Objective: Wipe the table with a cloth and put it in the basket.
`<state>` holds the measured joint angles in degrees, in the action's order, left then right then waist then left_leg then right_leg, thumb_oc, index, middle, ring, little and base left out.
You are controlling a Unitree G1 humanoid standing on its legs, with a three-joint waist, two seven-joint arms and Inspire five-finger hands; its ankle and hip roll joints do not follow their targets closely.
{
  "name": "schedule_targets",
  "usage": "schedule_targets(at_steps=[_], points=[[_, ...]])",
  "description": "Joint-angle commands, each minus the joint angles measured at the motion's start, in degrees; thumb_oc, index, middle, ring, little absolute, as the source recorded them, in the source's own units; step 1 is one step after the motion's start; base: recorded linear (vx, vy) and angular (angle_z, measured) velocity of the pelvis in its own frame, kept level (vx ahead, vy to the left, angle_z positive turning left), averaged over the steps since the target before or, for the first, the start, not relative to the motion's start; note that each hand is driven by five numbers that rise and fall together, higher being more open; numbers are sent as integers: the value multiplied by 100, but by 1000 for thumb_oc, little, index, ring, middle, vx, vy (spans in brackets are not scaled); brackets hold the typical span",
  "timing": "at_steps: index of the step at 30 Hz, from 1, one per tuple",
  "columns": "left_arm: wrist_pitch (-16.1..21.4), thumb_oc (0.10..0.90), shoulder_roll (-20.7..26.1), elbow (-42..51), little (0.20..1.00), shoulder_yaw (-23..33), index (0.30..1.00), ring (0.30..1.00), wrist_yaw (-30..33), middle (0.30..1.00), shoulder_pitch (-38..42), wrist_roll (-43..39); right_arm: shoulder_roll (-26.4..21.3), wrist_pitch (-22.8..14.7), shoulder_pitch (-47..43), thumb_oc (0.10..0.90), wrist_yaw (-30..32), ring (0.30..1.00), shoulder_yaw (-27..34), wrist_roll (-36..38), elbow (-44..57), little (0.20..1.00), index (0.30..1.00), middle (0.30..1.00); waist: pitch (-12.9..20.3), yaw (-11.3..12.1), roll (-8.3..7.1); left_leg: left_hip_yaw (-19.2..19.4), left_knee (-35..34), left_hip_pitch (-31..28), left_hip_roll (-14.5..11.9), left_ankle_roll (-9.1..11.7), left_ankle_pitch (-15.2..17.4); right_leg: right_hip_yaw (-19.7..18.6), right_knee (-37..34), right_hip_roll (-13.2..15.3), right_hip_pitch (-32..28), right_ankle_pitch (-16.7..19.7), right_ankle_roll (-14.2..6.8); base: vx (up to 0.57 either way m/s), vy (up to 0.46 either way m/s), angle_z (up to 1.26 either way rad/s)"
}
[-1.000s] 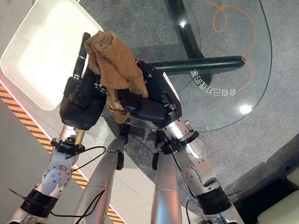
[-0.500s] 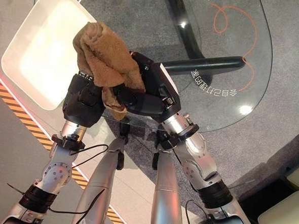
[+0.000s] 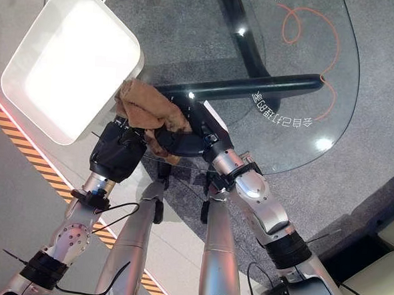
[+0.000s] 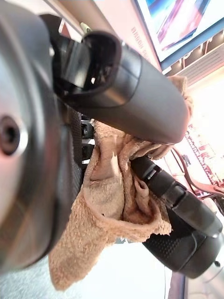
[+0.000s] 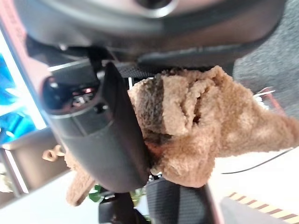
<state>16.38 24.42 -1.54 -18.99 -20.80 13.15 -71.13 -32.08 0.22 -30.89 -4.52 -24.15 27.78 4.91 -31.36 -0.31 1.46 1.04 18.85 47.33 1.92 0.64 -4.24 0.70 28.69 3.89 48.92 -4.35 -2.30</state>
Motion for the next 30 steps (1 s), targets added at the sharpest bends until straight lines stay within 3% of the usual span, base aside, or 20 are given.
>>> schedule_targets(at_steps=[1, 9, 14, 22, 26, 30], points=[[285, 800, -59, 1056, 900, -121, 900, 900, -543, 900, 515, 78, -70, -257, -583, 100, -233, 300, -626, -741, 737, 200, 300, 300, 157, 27, 89, 9, 229, -91, 472, -307, 370, 134, -830, -334, -56, 689, 17, 0, 0, 0], [248, 800, -123, 1050, 900, -167, 900, 900, -511, 900, 604, -32, -147, -94, -944, 100, -515, 300, -842, -1012, 898, 200, 300, 300, 157, 59, 99, -12, 255, -90, 492, -322, 377, 120, -783, -344, -43, 670, 22, 0, 0, 0], [196, 800, -159, 1043, 900, -175, 900, 900, -582, 900, 634, -147, -37, -49, -1009, 100, -321, 300, -878, -810, 845, 200, 300, 300, 157, 84, 108, -17, 270, -95, 495, -322, 386, 133, -742, -350, -32, 656, 28, 0, 0, 0], [188, 800, -202, 1000, 900, -135, 900, 900, -634, 900, 602, -157, 79, -460, -840, 100, -35, 300, -580, -370, 735, 200, 300, 300, 157, 58, 99, -2, 253, -134, 488, -321, 403, 117, -740, -365, -55, 655, 14, 0, 0, 0], [163, 800, -254, 999, 900, -87, 900, 900, -645, 900, 529, -90, 213, -1010, -647, 100, 411, 300, -194, 205, 700, 200, 300, 300, 157, 29, 108, 35, 244, -161, 469, -327, 421, 103, -730, -379, -67, 647, 17, 0, 0, 0], [191, 800, -298, 992, 900, -25, 900, 900, -706, 900, 394, -50, 362, -1500, -422, 100, 421, 300, 167, 716, 875, 200, 300, 300, 157, -8, 105, 36, 197, -217, 468, -335, 435, 77, -759, -401, -114, 639, 5, 0, 0, 0]])
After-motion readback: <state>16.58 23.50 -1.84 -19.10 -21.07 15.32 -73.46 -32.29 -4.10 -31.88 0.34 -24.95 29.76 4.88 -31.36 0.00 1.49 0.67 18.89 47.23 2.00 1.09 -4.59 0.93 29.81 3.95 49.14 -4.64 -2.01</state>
